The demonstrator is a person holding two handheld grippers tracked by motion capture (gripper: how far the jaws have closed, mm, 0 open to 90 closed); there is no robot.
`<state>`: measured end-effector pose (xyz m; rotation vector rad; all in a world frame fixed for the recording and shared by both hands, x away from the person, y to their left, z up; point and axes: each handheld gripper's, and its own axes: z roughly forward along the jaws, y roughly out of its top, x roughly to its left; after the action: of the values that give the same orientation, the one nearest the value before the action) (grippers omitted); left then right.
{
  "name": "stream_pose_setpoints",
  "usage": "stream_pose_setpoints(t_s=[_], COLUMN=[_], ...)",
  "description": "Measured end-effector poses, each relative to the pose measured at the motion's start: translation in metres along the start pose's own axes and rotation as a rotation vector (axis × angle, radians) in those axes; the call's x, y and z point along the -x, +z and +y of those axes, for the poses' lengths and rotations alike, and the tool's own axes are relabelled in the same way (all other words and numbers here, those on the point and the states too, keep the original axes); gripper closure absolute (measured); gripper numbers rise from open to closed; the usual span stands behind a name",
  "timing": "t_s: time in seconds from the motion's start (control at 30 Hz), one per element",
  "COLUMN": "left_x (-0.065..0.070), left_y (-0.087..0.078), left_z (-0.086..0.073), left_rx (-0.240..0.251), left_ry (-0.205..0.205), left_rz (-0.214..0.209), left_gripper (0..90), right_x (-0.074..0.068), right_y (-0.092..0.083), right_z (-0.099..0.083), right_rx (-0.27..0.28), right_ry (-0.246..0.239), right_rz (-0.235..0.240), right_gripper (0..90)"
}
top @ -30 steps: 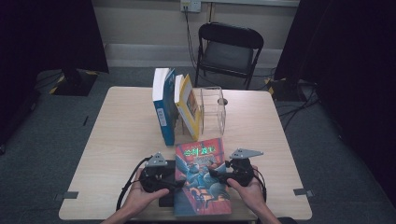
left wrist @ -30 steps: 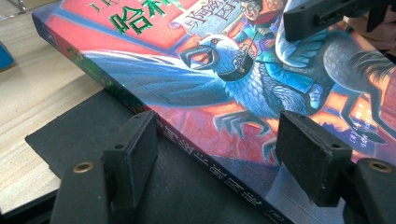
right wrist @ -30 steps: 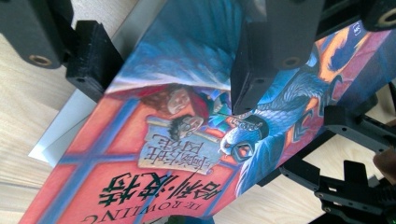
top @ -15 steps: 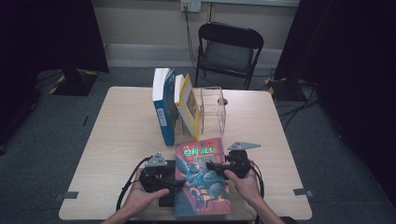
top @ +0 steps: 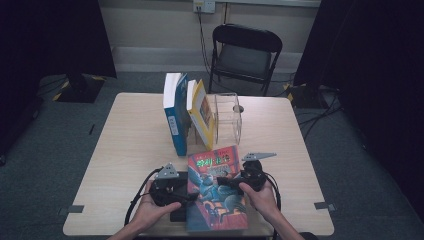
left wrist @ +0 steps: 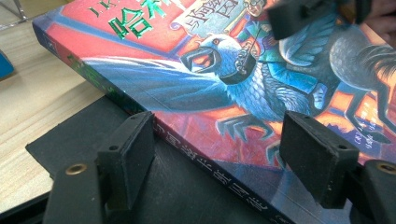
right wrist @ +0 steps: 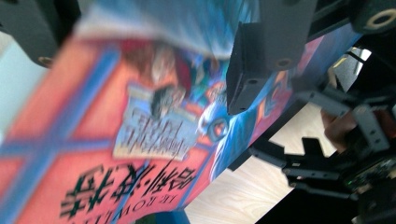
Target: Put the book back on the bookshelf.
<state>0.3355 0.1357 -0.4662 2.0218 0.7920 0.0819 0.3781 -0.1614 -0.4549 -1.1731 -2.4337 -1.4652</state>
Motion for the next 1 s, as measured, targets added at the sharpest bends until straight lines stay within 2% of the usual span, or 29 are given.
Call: stream_pose_setpoints(t_s=[0.1,0.2,0.23,0.27,0.3,0.33,0.37,0.47,0.5,0.53,0.57,0.63,0.87,1.0], left_x=[-0.001,0.000,0.000,0.000,-0.001,-0.001,-0.001,-0.002,-0.006,-0.006,-0.008,-0.008,-0.011,-0.014], left_y=[0.001,0.001,0.001,0.001,0.001,0.001,0.001,-0.001,-0.001,-0.001,-0.002,-0.002,-0.002,-0.001], left_z=[0.000,0.001,0.001,0.001,0.001,0.001,0.001,0.001,0.001,0.001,0.001,0.001,0.001,0.002], left_rx=[0.003,0.000,-0.001,-0.001,-0.004,-0.004,-0.005,0.007,0.010,0.010,0.013,0.011,0.031,0.038], left_ry=[0.006,0.004,-0.001,-0.001,0.002,0.002,0.000,-0.010,-0.027,-0.027,-0.043,-0.040,-0.089,-0.117], left_rz=[-0.005,0.003,0.003,0.003,0.003,0.003,0.000,0.010,0.009,0.009,0.005,0.008,-0.005,-0.032], left_gripper=[25.1,25.0,25.0,25.0,25.0,25.0,25.2,29.1,28.2,28.1,29.9,29.7,26.2,23.8], right_x=[0.001,0.003,0.005,0.005,0.007,0.007,0.009,0.011,0.012,0.012,0.012,0.010,0.004,-0.001], right_y=[0.005,0.010,0.017,0.017,0.019,0.019,0.017,0.014,0.013,0.013,0.012,0.011,0.004,0.002], right_z=[0.007,0.013,0.017,0.017,0.019,0.019,0.018,0.015,0.012,0.012,0.013,0.014,0.014,0.014], right_rx=[-0.022,-0.021,-0.033,-0.033,-0.040,-0.040,-0.056,-0.058,-0.057,-0.057,-0.050,-0.044,0.004,0.021], right_ry=[0.002,0.003,0.000,0.000,-0.002,-0.002,0.002,0.010,0.021,0.021,0.013,0.005,-0.015,-0.032], right_rz=[0.013,0.019,0.025,0.025,0.037,0.037,0.055,0.083,0.100,0.100,0.109,0.110,0.117,0.138], right_gripper=[41.3,42.8,46.7,46.7,52.5,52.5,61.0,63.7,66.6,66.6,70.4,74.1,77.9,79.4])
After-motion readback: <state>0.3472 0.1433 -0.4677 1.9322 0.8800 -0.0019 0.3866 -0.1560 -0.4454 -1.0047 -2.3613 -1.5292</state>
